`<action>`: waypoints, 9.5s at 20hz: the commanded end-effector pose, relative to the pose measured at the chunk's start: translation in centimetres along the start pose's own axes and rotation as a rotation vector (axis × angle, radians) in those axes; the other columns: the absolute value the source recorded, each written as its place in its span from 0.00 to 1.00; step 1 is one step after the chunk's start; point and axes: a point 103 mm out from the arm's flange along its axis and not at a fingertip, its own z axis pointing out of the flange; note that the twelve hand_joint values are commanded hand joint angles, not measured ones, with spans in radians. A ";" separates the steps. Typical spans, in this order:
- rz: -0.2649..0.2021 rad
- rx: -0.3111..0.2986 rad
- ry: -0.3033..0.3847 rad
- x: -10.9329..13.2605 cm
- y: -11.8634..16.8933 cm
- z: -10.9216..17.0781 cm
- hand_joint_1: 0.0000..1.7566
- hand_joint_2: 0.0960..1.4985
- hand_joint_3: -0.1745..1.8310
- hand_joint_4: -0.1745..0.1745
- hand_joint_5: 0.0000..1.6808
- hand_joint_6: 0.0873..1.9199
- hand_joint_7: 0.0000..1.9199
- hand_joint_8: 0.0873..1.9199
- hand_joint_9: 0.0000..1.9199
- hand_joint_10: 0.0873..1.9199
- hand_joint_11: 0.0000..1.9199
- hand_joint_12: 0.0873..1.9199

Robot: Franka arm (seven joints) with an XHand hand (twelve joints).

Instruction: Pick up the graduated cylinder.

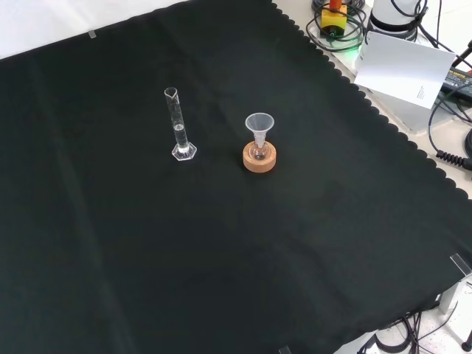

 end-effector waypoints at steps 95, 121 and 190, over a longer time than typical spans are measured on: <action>-0.108 0.093 0.765 -1.8 19.3 35.5 0.52 0.39 0.37 0.38 0.20 0.00 0.10 0.30 0.19 0.29 0.05 0.70; -0.215 0.044 1.054 -1.5 21.5 38.1 0.60 0.33 0.44 0.43 0.33 0.00 0.25 0.28 0.32 0.25 0.13 0.68; -0.233 0.032 1.120 0.3 23.4 40.1 0.65 0.38 0.43 0.66 0.42 0.31 0.39 0.25 0.48 0.17 0.29 0.62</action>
